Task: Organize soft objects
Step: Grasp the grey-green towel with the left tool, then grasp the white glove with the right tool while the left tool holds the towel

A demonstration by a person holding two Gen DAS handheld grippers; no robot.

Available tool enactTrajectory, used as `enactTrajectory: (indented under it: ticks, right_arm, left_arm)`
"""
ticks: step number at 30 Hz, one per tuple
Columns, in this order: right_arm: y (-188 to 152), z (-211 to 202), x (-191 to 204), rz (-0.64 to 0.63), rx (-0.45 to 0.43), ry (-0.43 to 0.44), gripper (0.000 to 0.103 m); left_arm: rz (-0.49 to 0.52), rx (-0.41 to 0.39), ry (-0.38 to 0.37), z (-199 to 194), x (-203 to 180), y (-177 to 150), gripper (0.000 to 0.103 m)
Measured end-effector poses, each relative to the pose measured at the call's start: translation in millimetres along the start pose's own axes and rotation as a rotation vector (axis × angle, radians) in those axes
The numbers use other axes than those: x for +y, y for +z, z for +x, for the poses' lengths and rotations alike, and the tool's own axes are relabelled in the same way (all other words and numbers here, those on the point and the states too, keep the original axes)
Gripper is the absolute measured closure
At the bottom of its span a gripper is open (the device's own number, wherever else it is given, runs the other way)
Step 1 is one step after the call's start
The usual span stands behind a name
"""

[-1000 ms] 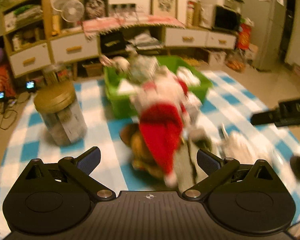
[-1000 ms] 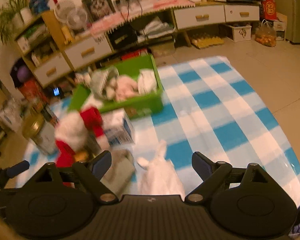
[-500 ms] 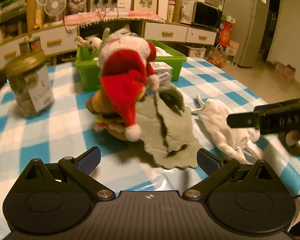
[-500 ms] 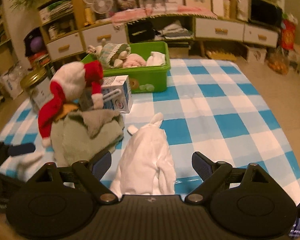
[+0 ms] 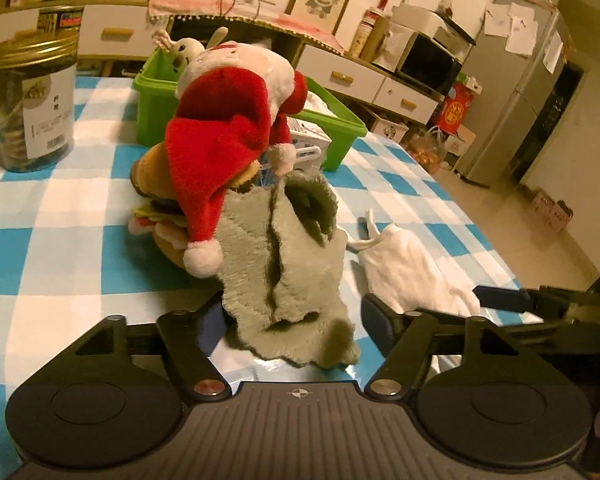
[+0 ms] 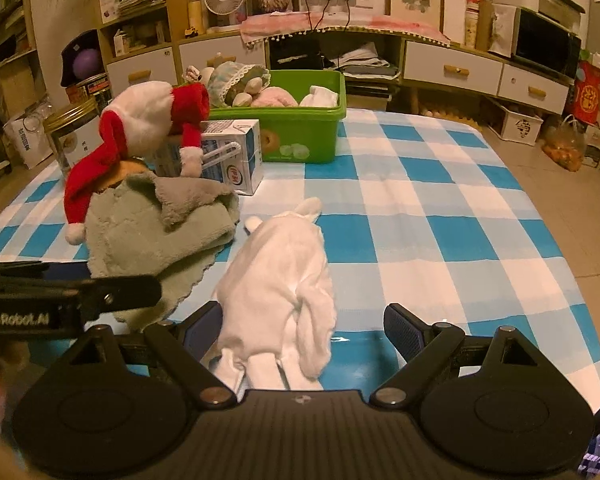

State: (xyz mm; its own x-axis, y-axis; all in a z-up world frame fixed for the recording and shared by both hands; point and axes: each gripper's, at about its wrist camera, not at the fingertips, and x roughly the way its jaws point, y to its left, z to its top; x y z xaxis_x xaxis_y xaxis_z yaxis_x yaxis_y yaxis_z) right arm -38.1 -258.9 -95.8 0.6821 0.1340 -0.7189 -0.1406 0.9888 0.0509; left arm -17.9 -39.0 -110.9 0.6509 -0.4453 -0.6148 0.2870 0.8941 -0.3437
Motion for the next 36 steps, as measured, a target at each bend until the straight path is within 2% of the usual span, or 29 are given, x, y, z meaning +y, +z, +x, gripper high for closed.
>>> enactTrajectory:
  ticks: [3, 9, 13, 16, 20, 22, 24, 27, 36]
  right_arm:
    - [-1.3, 0.6, 1.7, -0.009, 0.002, 0.004, 0.031]
    - [-2.9, 2.6, 5.6, -0.024, 0.003, 0.011, 0.031]
    - [-4.2, 4.7, 10.2, -0.048, 0.001, 0.018, 0.031]
    - [-5.5, 5.0, 12.8, -0.06, -0.001, 0.021, 0.033]
    - [-4.8, 4.1, 13.4, -0.067, -0.003, 0.032, 0.046]
    - [-3.5, 4.1, 12.8, -0.065, 0.004, 0.042, 0.057]
    - [-1.9, 4.0, 12.0, -0.055, 0.012, 0.061, 0.076]
    - [1.0, 1.0, 11.1, -0.043, 0.004, 0.072, 0.085]
    - [9.1, -7.7, 8.8, -0.015, -0.03, 0.086, 0.089]
  left_arm:
    - [-0.033, -0.002, 0.005, 1.1, 3.4, 1.8, 0.041]
    - [-0.088, 0.01, -0.002, 3.0, 11.3, 6.1, 0.058]
    - [-0.097, 0.02, -0.017, 2.6, 12.6, 8.2, 0.072]
    - [-0.089, 0.03, -0.031, 2.6, 11.1, 8.5, 0.086]
    - [-0.064, 0.028, -0.041, 0.4, 7.5, 9.0, 0.094]
    - [-0.05, 0.025, -0.047, -1.4, 4.6, 9.7, 0.095]
    - [-0.034, 0.02, -0.055, -3.9, 1.5, 11.3, 0.096]
    - [0.0, 0.006, -0.069, -8.4, -3.9, 12.4, 0.097]
    - [0.103, -0.047, -0.103, -21.8, -23.7, 13.9, 0.098]
